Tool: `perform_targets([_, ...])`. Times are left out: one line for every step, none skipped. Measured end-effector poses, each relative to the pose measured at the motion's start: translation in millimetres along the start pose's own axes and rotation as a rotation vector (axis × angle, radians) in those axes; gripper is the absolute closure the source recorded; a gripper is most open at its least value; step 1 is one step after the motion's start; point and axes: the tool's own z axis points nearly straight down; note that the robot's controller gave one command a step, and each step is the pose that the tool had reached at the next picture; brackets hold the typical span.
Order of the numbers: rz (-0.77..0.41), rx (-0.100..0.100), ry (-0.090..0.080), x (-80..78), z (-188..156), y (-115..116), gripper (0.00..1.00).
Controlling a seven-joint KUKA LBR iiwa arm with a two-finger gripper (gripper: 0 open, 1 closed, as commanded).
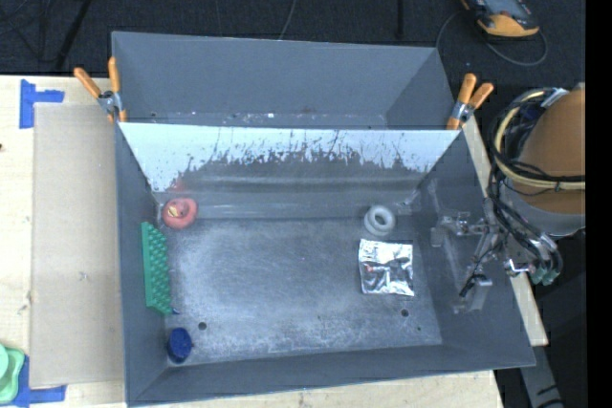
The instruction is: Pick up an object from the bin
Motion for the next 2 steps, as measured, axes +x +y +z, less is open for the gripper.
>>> perform_targets([0.091, -0.002, 0.003, -46.7, 118.2, -15.0, 0.00])
perform_targets([-0.275, -0.002, 0.001, -60.7, 141.6, 29.1, 0.00])
